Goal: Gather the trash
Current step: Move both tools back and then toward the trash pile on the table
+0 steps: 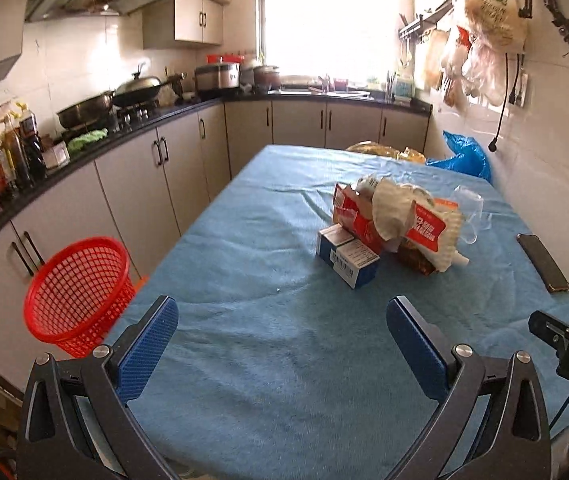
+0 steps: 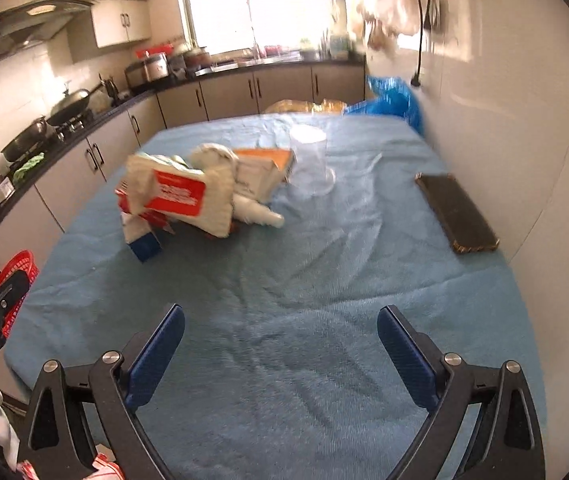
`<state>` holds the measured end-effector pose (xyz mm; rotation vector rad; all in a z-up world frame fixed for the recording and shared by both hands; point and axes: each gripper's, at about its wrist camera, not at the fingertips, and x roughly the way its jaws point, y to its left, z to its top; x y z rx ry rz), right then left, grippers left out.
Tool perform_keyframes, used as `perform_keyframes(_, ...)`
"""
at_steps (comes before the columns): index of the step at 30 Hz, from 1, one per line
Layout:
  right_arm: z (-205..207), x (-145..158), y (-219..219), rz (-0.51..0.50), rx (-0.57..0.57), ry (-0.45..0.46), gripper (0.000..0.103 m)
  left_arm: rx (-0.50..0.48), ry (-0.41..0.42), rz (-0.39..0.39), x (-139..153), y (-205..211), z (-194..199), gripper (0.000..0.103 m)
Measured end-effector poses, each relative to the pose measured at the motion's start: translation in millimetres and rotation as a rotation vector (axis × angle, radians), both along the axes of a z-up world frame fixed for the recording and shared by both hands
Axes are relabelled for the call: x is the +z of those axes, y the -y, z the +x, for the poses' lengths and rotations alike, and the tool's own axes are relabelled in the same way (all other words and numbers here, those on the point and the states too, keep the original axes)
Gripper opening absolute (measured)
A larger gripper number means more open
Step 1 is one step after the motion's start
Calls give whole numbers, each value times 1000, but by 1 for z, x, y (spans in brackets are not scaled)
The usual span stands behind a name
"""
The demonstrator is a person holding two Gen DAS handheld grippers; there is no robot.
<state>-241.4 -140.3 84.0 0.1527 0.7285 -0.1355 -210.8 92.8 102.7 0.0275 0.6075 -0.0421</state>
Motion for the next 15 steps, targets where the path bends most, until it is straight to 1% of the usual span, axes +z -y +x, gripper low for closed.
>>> perform_keyframes(3,-14,10,-8,-25,22,48,96,0,26,-2,7,-3,-14,103)
perform_keyframes(11,-62,31,-25,-85,36,165,96,17,128,-3,27,-12,-57,103)
perform_keyframes(15,-78,41,-30,-105,39,211,96,23,148,-15,32,-16,-69,103)
